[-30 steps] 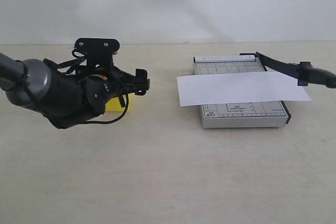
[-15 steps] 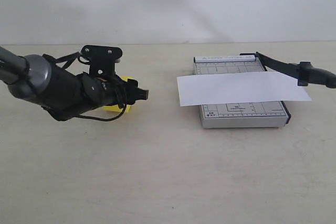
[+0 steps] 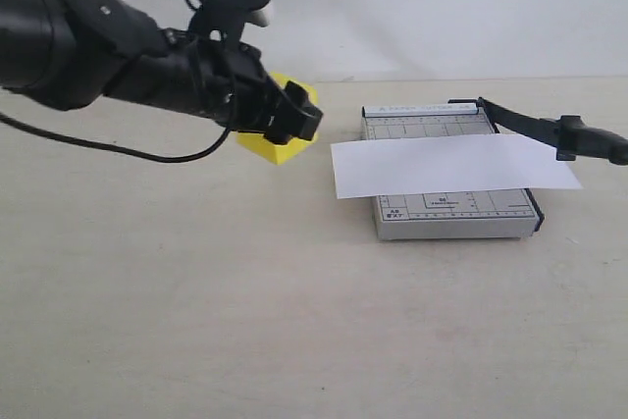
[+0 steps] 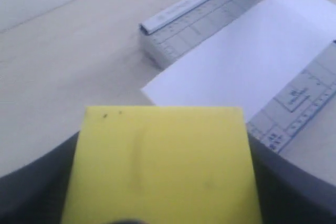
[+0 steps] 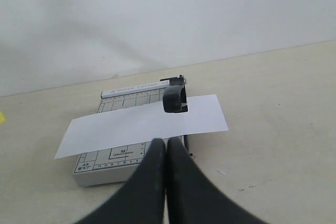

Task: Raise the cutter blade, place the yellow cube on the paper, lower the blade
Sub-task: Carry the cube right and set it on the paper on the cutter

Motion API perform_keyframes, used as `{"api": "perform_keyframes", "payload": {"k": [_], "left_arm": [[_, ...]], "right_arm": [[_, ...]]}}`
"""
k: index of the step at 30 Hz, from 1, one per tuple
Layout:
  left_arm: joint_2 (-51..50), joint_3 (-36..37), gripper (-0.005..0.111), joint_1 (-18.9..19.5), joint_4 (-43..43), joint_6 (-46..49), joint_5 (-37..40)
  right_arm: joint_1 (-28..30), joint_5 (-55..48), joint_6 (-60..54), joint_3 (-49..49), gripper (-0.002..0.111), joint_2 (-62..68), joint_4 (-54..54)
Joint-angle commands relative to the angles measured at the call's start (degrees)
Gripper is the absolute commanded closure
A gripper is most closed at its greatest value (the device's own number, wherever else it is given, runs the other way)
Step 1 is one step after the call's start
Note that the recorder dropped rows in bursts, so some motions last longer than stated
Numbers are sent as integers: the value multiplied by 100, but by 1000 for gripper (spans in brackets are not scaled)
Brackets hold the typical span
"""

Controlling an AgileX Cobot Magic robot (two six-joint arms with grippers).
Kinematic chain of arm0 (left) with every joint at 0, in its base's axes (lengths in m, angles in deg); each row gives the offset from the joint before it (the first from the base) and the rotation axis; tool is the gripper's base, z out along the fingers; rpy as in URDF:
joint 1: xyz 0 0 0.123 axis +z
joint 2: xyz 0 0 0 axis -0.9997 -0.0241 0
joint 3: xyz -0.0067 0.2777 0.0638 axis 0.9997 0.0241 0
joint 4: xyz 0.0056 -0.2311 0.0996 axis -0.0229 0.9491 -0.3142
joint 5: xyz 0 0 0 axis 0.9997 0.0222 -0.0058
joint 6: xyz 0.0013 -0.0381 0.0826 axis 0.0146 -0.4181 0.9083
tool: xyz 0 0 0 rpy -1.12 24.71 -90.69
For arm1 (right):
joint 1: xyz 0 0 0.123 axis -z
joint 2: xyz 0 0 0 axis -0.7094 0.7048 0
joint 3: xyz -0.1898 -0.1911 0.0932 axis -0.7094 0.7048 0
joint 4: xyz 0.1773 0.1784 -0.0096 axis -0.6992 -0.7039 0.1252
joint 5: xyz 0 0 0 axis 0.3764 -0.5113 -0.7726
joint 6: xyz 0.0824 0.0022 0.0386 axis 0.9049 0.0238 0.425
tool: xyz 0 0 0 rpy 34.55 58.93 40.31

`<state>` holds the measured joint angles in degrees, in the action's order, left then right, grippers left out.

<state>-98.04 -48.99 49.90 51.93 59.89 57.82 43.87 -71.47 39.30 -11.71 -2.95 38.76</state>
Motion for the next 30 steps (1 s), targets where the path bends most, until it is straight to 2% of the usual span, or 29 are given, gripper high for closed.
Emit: {"api": "perform_keyframes", "payload": {"k": [1,4,9,15,21,30], "left_arm": [[-621,-1099,102,-290,77,448,851],[-1296,-2036,102,-422,132,472,939],[-2413,-3598,102,-446,290,472,1646],[-3304,-4834,102,-570,319,472,1892],[-3777,-5335,102,-650,319,805,2063],[-4145,-5384,102,-650,182,1286,2246]], "right_arm": [[14,67,-11,13,108,-21,17],[14,67,-25,13,108,-21,17],[14,67,-11,13,108,-21,17],[14,67,-11,13,108,-21,17],[14,67,-11,13,108,-21,17],[14,67,0,13,108,-21,6]]}}
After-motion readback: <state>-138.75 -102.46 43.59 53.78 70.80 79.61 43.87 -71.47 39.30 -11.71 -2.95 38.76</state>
